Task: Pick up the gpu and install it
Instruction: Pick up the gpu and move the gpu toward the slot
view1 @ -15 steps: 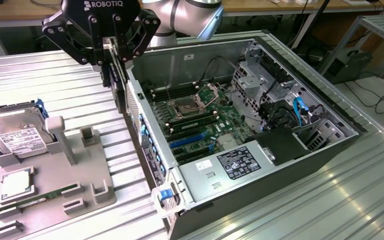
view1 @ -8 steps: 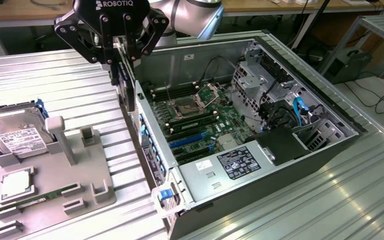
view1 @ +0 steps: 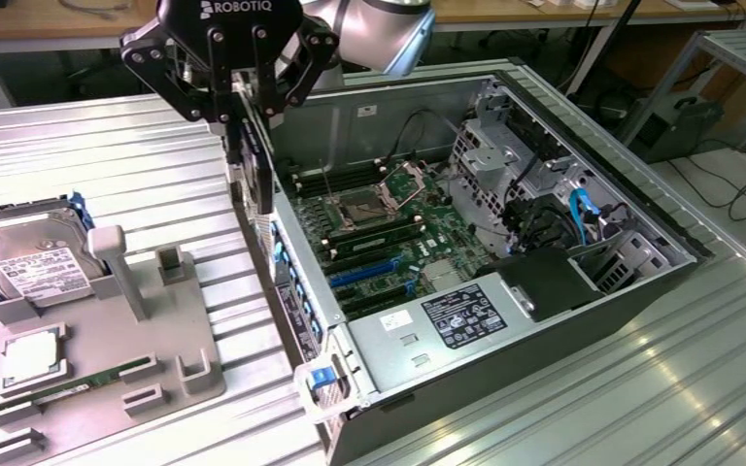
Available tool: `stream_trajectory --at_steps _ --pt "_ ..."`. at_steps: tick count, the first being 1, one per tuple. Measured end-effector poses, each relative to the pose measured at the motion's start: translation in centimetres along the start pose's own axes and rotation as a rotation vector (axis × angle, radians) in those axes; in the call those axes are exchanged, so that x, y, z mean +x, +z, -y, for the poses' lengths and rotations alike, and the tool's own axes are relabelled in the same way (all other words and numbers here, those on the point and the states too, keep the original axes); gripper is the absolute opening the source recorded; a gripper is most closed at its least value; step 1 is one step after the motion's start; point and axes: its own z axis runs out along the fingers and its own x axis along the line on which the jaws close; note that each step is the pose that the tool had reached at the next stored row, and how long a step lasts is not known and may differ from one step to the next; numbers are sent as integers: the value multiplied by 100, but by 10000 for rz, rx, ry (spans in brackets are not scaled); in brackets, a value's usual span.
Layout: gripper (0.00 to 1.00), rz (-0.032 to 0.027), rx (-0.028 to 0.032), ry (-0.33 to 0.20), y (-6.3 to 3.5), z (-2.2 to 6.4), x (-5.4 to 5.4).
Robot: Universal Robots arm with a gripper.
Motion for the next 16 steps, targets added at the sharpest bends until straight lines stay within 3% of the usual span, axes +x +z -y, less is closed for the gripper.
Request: stream_trajectory --at_steps 16 --pt "28 0 0 0 4 0 -157"
